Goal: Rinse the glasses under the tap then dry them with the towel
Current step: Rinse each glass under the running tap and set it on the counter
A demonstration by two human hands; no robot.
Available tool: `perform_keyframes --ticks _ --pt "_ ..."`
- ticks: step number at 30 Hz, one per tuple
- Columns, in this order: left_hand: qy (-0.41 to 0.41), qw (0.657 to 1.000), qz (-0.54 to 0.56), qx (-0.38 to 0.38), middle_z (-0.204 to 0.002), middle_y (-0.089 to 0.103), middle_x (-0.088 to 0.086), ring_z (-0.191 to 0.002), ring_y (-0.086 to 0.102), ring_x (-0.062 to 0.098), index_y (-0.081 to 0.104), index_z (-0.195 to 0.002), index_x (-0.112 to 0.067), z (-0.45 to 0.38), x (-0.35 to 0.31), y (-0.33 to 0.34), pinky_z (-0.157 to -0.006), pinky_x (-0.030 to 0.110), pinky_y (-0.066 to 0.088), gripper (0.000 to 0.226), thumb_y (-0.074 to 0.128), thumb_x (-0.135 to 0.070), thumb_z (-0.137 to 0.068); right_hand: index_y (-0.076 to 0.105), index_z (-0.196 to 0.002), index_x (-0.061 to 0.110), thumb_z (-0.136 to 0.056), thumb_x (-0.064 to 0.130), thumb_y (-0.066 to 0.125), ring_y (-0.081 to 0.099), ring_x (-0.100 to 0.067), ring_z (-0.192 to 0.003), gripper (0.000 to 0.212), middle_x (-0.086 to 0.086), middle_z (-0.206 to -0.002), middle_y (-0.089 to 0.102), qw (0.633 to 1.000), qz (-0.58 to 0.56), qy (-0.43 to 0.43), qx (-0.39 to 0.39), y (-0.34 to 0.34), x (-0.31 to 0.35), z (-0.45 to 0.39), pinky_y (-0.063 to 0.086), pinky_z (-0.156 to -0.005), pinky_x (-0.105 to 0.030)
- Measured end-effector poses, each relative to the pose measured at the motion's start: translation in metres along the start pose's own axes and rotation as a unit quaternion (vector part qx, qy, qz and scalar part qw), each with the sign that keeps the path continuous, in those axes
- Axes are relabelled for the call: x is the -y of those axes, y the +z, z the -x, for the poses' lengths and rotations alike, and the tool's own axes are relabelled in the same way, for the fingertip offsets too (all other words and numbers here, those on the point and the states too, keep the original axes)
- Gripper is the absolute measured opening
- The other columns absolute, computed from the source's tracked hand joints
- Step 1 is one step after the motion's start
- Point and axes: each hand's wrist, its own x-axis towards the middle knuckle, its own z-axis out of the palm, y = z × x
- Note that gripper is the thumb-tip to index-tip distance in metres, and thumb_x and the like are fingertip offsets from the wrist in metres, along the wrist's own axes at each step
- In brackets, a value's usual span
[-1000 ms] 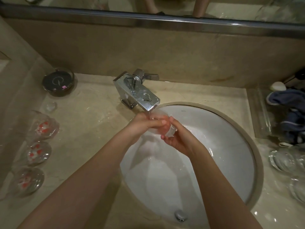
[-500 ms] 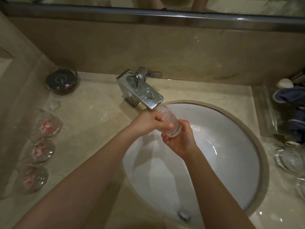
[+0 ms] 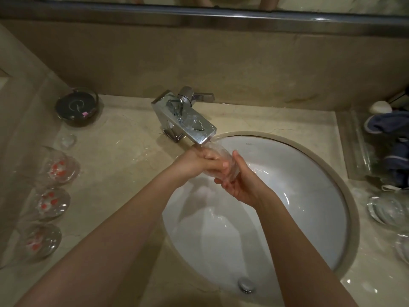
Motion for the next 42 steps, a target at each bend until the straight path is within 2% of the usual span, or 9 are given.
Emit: perform_keyframes --ticks 5,10,17,20,23,30,34,37,42 --pt "0.0 0.998 0.063 -0.01 -0.091 0.073 0.018 -0.082 0.069 0.021 0.077 -0.075 -0.041 0.001 0.001 -0.004 -0.082 0.031 0.054 0.038 0.075 -0.004 -0.08 0.058 -0.12 0.017 -0.086 0.011 0.062 0.069 -0.022 -0.094 0.035 -0.008 -0.108 0.065 0.996 -0.011 -0.08 0.026 -0.007 -0.007 -0.002 0.058 -0.079 -0.029" --pt "-0.029 0.999 0.029 -0.011 -0.085 0.073 0.017 -0.081 0.07 0.023 0.071 -0.093 0.007 -0.002 0.008 -0.002 -0.074 0.023 0.053 0.013 0.072 -0.001 -0.083 0.066 -0.11 0.011 -0.098 0.052 0.039 0.069 -0.021 -0.077 0.05 -0.011 -0.097 0.071 1.0 -0.022 0.015 0.01 0.001 -0.002 -0.006 0.056 -0.057 -0.023" --pt "-0.005 0.998 0.066 0.015 -0.076 0.073 0.002 -0.071 0.07 0.006 0.069 -0.096 0.001 -0.003 -0.002 -0.003 -0.064 0.013 0.051 0.012 0.066 0.005 -0.085 0.06 -0.122 0.023 -0.06 0.022 0.091 0.068 -0.019 -0.102 0.069 -0.002 -0.119 0.067 0.99 -0.043 -0.117 0.058 -0.024 -0.011 -0.009 0.056 -0.081 -0.033" --pt "0.005 0.999 0.039 0.026 -0.088 0.072 0.011 -0.082 0.069 0.012 0.07 -0.094 -0.001 -0.006 -0.005 -0.001 -0.078 0.017 0.052 0.012 0.068 0.004 -0.084 0.055 -0.132 0.007 -0.075 0.063 0.066 0.071 -0.029 -0.098 0.08 -0.018 -0.124 0.064 0.995 -0.086 -0.021 0.04 -0.017 -0.005 -0.007 0.06 -0.07 -0.031" --pt "-0.013 0.999 0.008 0.046 -0.087 0.073 0.014 -0.086 0.069 0.018 0.073 -0.087 -0.002 -0.009 -0.005 0.002 -0.084 0.021 0.052 0.007 0.074 -0.007 -0.082 0.059 -0.122 0.005 -0.095 0.055 0.044 0.07 -0.023 -0.064 0.058 -0.023 -0.102 0.065 0.997 -0.07 0.038 -0.007 -0.014 -0.002 -0.004 0.056 -0.05 -0.022" --pt "-0.016 0.999 0.006 0.031 -0.092 0.075 0.011 -0.091 0.07 0.019 0.074 -0.096 -0.001 -0.008 0.0 -0.001 -0.093 0.033 0.052 0.019 0.077 -0.007 -0.079 0.059 -0.127 0.02 -0.086 0.033 0.069 0.068 -0.023 -0.104 0.044 -0.01 -0.129 0.061 0.996 -0.03 -0.08 0.04 -0.023 -0.009 -0.007 0.057 -0.079 -0.031" --pt "-0.022 0.999 -0.004 0.043 -0.095 0.074 0.019 -0.091 0.07 0.029 0.072 -0.101 0.003 -0.006 0.0 0.002 -0.092 0.032 0.054 0.029 0.077 -0.012 -0.077 0.062 -0.119 0.01 -0.097 0.057 0.036 0.07 -0.021 -0.065 0.058 -0.013 -0.093 0.072 0.999 -0.009 0.028 0.018 -0.009 0.0 -0.005 0.056 -0.052 -0.022" --pt "-0.001 1.0 0.023 0.019 -0.083 0.073 0.01 -0.082 0.069 0.019 0.07 -0.097 0.005 -0.003 -0.002 0.001 -0.074 0.024 0.054 0.013 0.068 -0.001 -0.086 0.063 -0.114 0.01 -0.094 0.043 0.055 0.065 -0.018 -0.065 0.039 -0.018 -0.092 0.062 1.0 0.005 -0.021 -0.007 -0.01 -0.002 -0.009 0.055 -0.057 -0.021" --pt "-0.017 0.998 0.051 -0.035 -0.085 0.072 0.005 -0.082 0.07 0.016 0.075 -0.068 -0.038 -0.003 -0.007 -0.003 -0.077 0.026 0.054 0.036 0.079 -0.003 -0.075 0.053 -0.133 0.013 -0.082 0.046 0.07 0.07 -0.023 -0.093 0.063 -0.011 -0.113 0.066 0.998 0.012 -0.061 0.028 -0.016 -0.005 -0.01 0.058 -0.075 -0.027"
